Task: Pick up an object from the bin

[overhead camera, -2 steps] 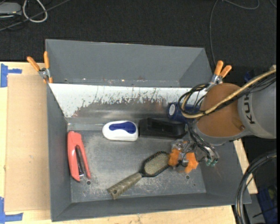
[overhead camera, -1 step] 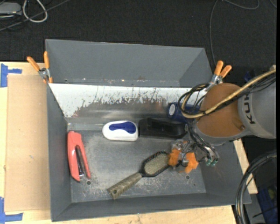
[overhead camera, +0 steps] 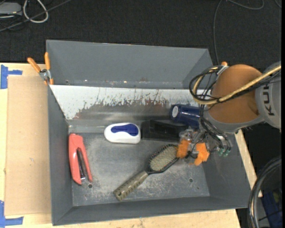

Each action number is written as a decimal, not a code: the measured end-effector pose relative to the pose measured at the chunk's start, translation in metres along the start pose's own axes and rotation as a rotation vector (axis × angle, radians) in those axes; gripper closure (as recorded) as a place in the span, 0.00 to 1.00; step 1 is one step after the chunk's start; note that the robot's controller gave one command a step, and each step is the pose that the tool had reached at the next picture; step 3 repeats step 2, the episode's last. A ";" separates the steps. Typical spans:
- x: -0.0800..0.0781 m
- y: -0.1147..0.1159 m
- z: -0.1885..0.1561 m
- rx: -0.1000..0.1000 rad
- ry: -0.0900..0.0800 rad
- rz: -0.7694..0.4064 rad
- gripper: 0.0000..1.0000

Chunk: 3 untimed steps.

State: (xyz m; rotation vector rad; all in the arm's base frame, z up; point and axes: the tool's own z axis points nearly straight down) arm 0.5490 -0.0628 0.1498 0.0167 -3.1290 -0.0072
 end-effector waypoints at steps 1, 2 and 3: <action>-0.003 0.002 -0.004 0.001 -0.009 -0.005 1.00; -0.004 0.010 -0.047 -0.001 0.006 0.001 1.00; -0.004 0.010 -0.047 -0.001 0.006 0.001 1.00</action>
Offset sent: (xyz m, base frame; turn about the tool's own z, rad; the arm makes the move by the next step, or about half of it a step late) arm 0.0114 0.0156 0.1085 0.0102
